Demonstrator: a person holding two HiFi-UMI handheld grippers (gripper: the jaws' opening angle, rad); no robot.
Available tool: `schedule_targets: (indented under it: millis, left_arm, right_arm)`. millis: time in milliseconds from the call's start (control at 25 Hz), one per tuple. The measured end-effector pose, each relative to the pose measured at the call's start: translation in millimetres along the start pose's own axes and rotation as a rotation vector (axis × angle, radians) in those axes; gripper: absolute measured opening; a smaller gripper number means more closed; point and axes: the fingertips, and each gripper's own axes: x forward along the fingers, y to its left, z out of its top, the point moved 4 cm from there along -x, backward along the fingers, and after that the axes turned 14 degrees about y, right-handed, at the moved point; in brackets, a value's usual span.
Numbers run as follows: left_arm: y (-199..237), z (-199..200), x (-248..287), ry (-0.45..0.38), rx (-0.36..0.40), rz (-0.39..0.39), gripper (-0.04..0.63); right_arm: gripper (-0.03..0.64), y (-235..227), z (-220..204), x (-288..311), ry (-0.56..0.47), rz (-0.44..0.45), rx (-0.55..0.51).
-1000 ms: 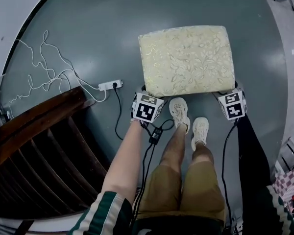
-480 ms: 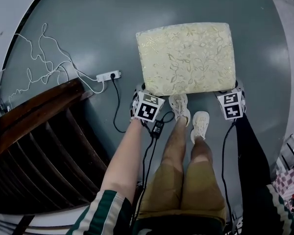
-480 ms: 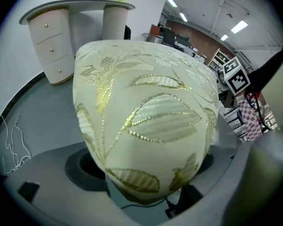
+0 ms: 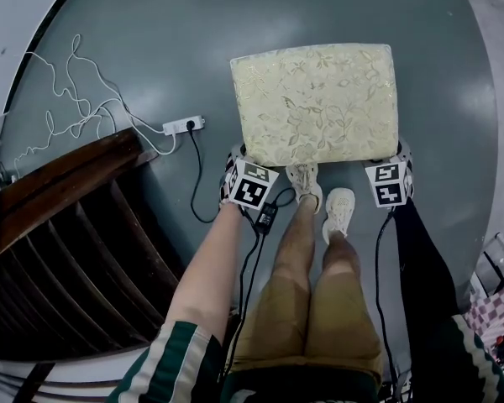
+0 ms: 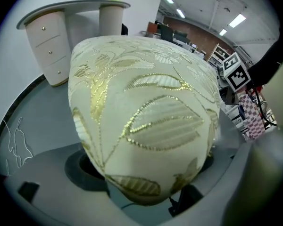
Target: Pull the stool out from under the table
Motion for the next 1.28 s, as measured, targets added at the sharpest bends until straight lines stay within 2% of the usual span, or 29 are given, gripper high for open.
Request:
schedule_targets:
  millis: [200,360,480,760,1000,1280]
  left_arm:
    - [0.2,-4.9,-4.0,-0.014,-0.022,0.101,0.449]
    - [-1.2,-19.0,-14.9,0.001,-0.02,0.193,0.449]
    - [-5.5,-29.6,-33.1,0.004,-0.045,0.2,0.449]
    - [-18.6,-24.1,-111.7,-0.095,-0.155,0.268,0.449]
    - [-59.3,-6.0,-178.4,-0.161,-0.179,0.293,0.43]
    - [-104.8,17.9,-265.9,-0.28,-0.231,0.307,0.424]
  right_arm:
    - [0.454,2.3,-7.8,-7.6,-0.031,0.011,0.108]
    - [0.459,3.1,-18.8,-30.1,-0.042,0.017,0.085]
    - [0.459,-4.6,-25.6,-55.4,-0.051,0.007,0.101]
    - [0.454,-10.5,-15.0,-137.1,-0.145,0.01,0.119]
    - [0.448,-2.2,13.6,-218.2,-0.273,0.055,0.107]
    - [0.446,-25.3,37.5,-321.8,-0.392,0.012,0.091]
